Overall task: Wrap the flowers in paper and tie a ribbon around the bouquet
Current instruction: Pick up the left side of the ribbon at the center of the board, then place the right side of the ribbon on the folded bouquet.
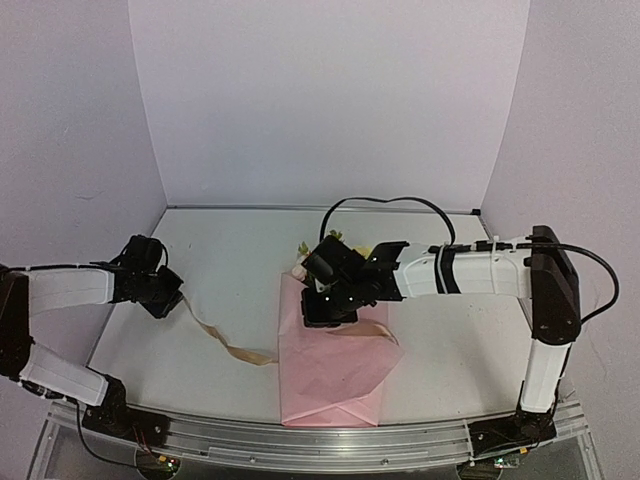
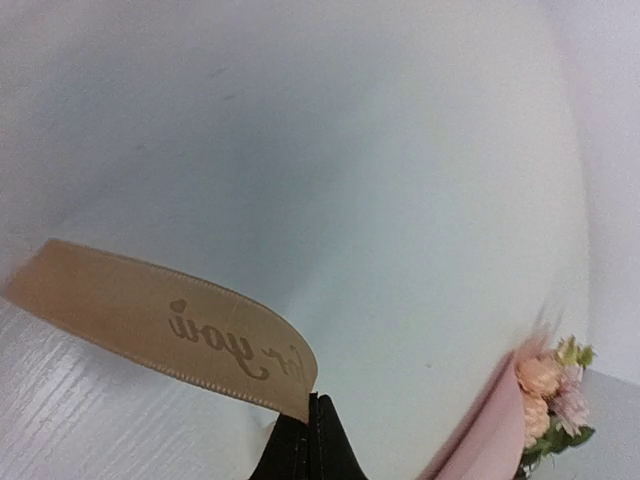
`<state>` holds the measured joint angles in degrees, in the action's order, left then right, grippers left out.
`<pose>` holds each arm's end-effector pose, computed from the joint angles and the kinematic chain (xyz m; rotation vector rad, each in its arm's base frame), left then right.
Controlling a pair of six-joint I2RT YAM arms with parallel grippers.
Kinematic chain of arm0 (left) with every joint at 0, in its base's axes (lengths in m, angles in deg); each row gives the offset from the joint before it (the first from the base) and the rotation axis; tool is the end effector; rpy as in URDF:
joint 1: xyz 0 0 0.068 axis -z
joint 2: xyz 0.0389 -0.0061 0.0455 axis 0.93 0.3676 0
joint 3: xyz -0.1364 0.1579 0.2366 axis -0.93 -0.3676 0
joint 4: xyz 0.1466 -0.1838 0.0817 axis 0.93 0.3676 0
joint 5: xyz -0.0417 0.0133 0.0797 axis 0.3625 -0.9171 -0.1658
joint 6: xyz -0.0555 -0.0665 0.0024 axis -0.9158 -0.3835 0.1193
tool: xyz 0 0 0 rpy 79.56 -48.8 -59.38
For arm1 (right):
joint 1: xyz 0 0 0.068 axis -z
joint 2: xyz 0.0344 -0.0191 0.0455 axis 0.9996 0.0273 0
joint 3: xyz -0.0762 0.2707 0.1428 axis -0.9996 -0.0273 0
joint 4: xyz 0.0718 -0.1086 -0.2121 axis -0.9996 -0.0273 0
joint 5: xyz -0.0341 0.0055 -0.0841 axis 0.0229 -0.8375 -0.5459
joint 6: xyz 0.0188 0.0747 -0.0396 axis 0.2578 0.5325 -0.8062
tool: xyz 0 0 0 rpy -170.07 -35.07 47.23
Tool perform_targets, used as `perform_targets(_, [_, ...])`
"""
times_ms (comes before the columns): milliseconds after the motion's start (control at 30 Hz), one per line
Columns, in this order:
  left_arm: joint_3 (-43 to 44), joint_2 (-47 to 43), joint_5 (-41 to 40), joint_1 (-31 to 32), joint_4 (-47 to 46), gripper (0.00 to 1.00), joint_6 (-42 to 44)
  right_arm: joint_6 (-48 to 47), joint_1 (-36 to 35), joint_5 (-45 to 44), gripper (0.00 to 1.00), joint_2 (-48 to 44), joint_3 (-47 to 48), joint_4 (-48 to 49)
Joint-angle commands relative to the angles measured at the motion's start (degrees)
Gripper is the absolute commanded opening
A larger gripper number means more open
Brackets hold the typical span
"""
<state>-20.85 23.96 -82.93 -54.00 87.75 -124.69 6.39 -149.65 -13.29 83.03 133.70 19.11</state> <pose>0.2379 -0.0614 0.1904 -1.1166 2.3239 -0.5726 0.2151 0.3983 0.2319 -0.4475 2.6481 0.7382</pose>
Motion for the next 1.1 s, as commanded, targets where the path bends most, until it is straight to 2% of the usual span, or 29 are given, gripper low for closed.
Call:
perform_targets(0, [1.3,-11.3,3.3,5.0,-3.9,0.00,12.3,-2.4,-0.7,2.5,0.00,2.3,4.5,3.2])
perform_targets(133, [1.0,-15.8,5.3,12.7,-6.2,0.00,17.5,-1.4,-0.7,4.9,0.00,6.2,6.7,5.2])
perform_targets(267, [-1.7,-17.8,7.8,17.2,-12.3,0.00,17.9,1.0,-0.7,6.5,0.00,7.9,4.9,11.9])
perform_targets(433, [-0.9,-14.8,10.9,22.5,-18.7,0.00,18.3,2.8,-0.7,5.7,0.00,8.0,1.1,20.5])
perform_targets(500, [0.7,-12.6,12.4,24.0,-19.8,0.00,19.2,2.8,-0.7,4.6,0.03,7.2,0.2,21.4])
perform_targets(667, [1.9,-9.6,15.3,24.8,-23.7,0.00,19.6,2.1,-0.7,1.9,0.27,3.3,-3.4,21.9])
perform_targets(733, [2.4,-8.9,16.3,24.9,-24.4,0.00,19.8,2.0,-0.7,1.1,0.32,1.9,-4.7,22.0])
perform_targets(933, [3.5,-7.5,20.6,25.0,-26.3,0.00,21.4,2.5,-1.0,-0.8,0.40,-2.8,-7.1,22.2])
perform_targets(1067, [5.4,-5.8,25.0,25.4,-26.8,0.00,22.8,3.7,-0.9,-5.2,0.44,-8.0,-11.0,21.6])
